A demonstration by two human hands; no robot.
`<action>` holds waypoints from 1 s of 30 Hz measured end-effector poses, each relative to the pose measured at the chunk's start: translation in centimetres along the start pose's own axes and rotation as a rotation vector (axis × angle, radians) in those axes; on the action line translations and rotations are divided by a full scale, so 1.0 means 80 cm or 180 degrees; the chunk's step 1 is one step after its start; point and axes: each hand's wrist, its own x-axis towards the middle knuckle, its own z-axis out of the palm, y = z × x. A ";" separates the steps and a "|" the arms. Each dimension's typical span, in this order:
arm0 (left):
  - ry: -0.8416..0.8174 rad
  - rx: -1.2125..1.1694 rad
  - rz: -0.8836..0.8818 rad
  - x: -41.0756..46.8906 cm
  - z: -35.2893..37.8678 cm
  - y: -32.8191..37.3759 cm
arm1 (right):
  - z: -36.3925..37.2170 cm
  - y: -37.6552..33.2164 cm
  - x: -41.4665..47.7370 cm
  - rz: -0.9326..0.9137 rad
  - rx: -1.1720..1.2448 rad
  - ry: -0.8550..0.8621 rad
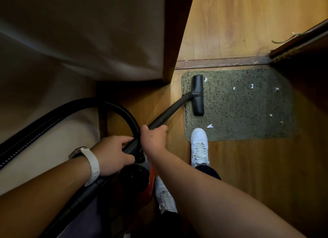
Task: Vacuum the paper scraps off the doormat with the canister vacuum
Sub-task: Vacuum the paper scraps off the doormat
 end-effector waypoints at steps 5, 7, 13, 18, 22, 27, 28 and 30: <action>0.0046 0.0021 0.0035 -0.007 -0.003 -0.005 | 0.007 0.000 -0.009 -0.0001 -0.0055 -0.0093; 0.0064 0.0062 0.0026 -0.010 -0.004 -0.005 | 0.007 0.001 -0.010 -0.0007 -0.0075 -0.0134; 0.0044 0.0063 0.0020 -0.011 -0.002 0.002 | 0.001 -0.004 -0.008 -0.0007 -0.0115 -0.0127; 0.0021 -0.0062 0.0078 -0.011 0.005 0.005 | -0.004 0.002 -0.003 0.0050 -0.0132 -0.0085; -0.0027 -0.0068 0.0049 -0.005 0.004 0.007 | -0.006 -0.004 0.002 0.0059 -0.0149 -0.0025; -0.0118 -0.0087 0.0118 0.010 0.005 0.013 | -0.017 -0.008 0.014 0.0057 -0.0114 0.0046; -0.0128 -0.0114 0.0126 0.013 0.006 0.017 | -0.020 -0.009 0.018 0.0054 -0.0068 0.0062; -0.0158 -0.0148 0.0126 0.021 0.011 0.026 | -0.029 -0.011 0.026 0.0016 0.0032 0.0122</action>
